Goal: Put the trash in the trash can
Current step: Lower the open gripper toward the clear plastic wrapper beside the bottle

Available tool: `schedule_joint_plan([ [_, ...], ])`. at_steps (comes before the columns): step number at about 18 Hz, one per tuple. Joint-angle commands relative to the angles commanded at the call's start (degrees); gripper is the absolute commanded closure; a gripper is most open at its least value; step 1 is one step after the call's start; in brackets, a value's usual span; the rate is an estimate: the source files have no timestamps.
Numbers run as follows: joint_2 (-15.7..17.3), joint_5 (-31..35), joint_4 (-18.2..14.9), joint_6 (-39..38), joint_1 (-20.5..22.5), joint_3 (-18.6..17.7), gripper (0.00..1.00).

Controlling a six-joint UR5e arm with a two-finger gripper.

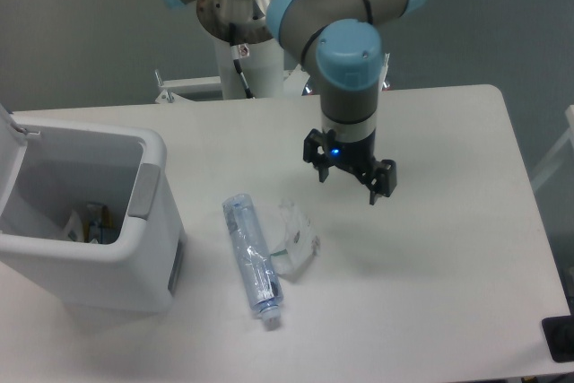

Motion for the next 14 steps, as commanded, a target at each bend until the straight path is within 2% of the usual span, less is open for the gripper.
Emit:
schedule_joint_plan([
  [5,-1.8,0.3,0.0,-5.3,-1.3,1.7,0.0],
  [9,-2.3,-1.6,0.1,-15.1,-1.1,1.3,0.0],
  [12,-3.3,-1.8,-0.1,-15.4,-1.8,1.1,0.0],
  [14,-3.3,-4.8,-0.8,-15.5,-2.2,1.0,0.0],
])
